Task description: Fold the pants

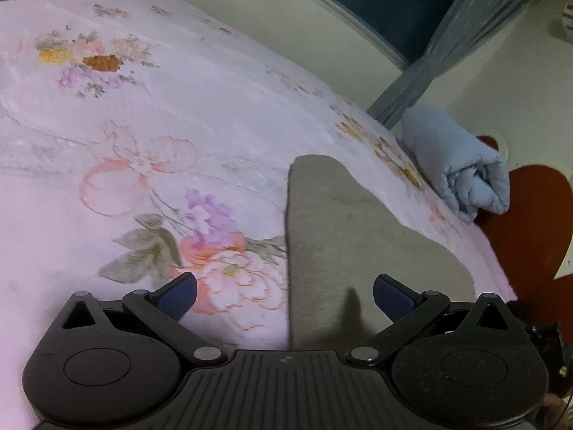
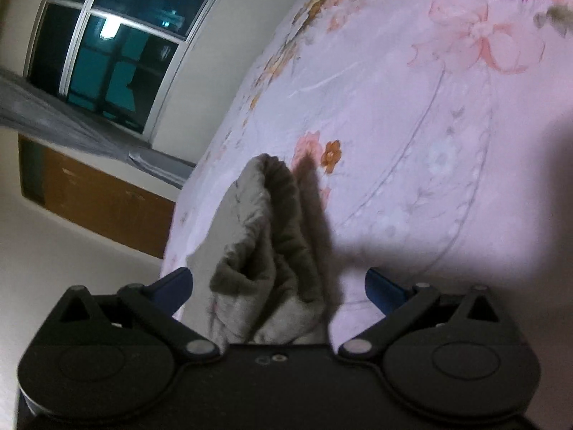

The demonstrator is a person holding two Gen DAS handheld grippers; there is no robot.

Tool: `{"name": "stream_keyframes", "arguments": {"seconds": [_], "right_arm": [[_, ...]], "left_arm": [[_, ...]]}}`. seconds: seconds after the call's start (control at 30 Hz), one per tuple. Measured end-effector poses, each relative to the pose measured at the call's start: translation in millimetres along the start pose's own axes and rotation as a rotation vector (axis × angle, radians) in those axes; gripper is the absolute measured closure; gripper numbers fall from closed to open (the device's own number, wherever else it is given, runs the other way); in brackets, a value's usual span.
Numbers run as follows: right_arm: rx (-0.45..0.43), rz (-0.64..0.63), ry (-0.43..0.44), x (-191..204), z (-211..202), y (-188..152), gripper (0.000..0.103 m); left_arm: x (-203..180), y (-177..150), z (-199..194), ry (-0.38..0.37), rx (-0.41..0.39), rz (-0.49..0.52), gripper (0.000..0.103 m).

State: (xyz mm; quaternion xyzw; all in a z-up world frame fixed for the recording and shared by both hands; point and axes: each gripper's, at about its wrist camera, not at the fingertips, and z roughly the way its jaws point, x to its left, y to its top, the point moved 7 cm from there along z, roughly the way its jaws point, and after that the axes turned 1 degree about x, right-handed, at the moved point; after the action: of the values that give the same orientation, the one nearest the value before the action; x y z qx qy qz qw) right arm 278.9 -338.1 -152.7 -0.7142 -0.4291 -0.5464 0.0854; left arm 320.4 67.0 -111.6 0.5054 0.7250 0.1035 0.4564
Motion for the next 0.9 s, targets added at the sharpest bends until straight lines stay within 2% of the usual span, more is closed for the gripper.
{"name": "stream_keyframes", "arguments": {"seconds": [0.13, 0.3, 0.47, 0.63, 0.73, 0.77, 0.8, 0.83, 0.87, 0.9], "right_arm": [[0.034, 0.004, 0.016, 8.5, 17.9, -1.7, 0.006], [0.069, 0.008, 0.015, 15.1, 30.9, -8.3, 0.005], [0.077, 0.054, 0.042, 12.3, 38.9, 2.4, 0.005], [0.158, 0.046, 0.082, 18.2, 52.5, 3.3, 0.005], [0.181, 0.063, 0.109, 14.5, 52.2, 5.8, 0.006], [0.188, 0.064, 0.089, 11.6, 54.1, 6.3, 0.011], [0.201, 0.053, 0.07, 13.0, 57.0, 6.0, 0.011], [0.219, 0.033, 0.051, 17.5, 60.6, 4.7, 0.011], [0.235, 0.009, 0.026, 21.7, 62.8, 3.2, 0.014], [0.248, -0.015, 0.0, 24.3, 64.1, 2.3, 0.032]], "left_arm": [[-12.5, -2.3, 11.7, 0.015, -0.001, -0.01, 0.0], [-24.5, -5.5, 29.8, -0.017, 0.041, -0.041, 0.0], [-30.3, 2.8, 54.4, -0.097, 0.096, -0.113, 0.0], [-37.2, 1.2, 69.5, -0.182, 0.15, -0.161, 0.0], [-40.3, -1.1, 73.7, -0.187, 0.156, -0.153, 0.0], [-40.9, -1.7, 75.3, -0.188, 0.156, -0.152, 0.0], [-43.5, -2.4, 77.4, -0.195, 0.158, -0.152, 0.003], [-44.7, -2.8, 79.1, -0.191, 0.155, -0.151, 0.013], [-44.0, -5.0, 82.3, -0.162, 0.17, -0.149, 0.046], [-41.0, -7.5, 85.4, -0.131, 0.186, -0.149, 0.06]]}}
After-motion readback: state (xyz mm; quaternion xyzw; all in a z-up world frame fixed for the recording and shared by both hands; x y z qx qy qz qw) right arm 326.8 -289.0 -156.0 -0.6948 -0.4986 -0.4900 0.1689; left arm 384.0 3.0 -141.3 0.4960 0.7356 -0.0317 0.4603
